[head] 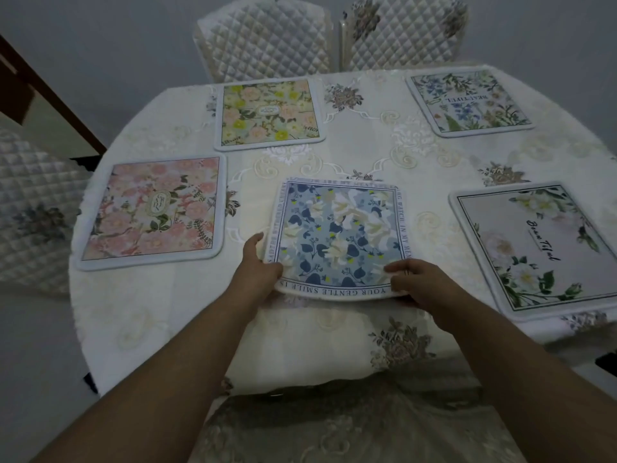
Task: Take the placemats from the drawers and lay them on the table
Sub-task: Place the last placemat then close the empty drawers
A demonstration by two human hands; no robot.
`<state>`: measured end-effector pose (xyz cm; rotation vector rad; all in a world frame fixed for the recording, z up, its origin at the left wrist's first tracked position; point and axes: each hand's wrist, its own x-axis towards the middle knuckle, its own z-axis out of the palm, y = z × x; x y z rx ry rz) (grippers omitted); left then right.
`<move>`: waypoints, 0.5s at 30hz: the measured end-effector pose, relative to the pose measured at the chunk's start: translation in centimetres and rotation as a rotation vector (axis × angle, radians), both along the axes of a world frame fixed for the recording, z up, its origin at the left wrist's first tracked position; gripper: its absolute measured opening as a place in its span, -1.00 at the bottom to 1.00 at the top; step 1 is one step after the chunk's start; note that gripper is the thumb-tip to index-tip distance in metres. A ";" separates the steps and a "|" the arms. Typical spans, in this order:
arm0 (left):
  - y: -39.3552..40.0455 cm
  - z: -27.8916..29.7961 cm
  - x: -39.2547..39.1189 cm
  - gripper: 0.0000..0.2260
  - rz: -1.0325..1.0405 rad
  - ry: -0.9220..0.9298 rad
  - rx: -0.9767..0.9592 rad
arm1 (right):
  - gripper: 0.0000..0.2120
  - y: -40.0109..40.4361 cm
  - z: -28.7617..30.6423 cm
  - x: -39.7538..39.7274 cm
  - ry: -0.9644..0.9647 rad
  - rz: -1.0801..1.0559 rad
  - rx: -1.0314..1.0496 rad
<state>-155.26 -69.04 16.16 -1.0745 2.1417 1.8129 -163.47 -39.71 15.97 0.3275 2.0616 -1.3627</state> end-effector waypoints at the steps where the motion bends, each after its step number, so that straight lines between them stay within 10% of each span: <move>1: -0.3 0.0 0.7 -0.39 -0.024 0.004 0.009 | -0.72 0.0 -0.1 0.3 0.021 0.018 0.034; 15: -1.2 -3.2 10.7 -0.72 -0.224 0.087 -0.241 | -0.49 -1.3 -2.0 6.3 0.299 0.113 0.253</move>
